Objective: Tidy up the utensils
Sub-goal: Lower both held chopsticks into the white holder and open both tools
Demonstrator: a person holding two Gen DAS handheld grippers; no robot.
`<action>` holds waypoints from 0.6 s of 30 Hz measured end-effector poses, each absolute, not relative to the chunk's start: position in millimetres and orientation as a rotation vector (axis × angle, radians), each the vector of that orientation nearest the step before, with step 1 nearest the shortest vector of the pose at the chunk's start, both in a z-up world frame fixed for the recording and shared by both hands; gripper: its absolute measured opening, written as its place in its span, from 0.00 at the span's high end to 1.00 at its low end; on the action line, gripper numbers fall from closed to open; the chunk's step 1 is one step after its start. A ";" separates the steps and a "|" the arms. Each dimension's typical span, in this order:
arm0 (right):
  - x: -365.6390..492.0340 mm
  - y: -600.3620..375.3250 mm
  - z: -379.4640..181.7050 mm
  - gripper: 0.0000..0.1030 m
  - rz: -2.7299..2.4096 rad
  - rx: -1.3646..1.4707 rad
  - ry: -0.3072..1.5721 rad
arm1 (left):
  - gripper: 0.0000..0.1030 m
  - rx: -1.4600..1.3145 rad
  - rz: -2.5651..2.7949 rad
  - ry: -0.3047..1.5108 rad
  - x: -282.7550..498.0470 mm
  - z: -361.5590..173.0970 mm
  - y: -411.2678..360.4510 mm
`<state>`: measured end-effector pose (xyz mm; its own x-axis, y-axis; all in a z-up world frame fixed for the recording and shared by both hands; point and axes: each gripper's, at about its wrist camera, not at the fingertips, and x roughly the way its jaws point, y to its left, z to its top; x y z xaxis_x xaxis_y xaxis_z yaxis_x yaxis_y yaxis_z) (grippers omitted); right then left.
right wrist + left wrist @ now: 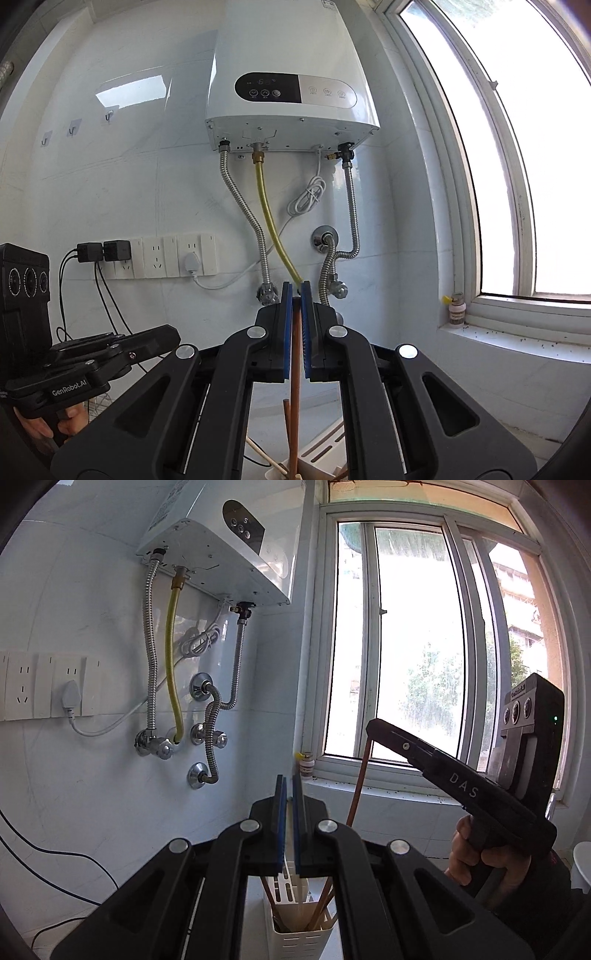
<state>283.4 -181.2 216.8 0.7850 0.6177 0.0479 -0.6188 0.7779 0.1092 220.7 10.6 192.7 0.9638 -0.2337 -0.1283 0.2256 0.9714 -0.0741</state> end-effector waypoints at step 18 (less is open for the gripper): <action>315.5 -169.3 159.6 0.96 0.664 0.124 0.209 | 0.97 -0.050 -0.315 0.340 268.5 117.6 3.2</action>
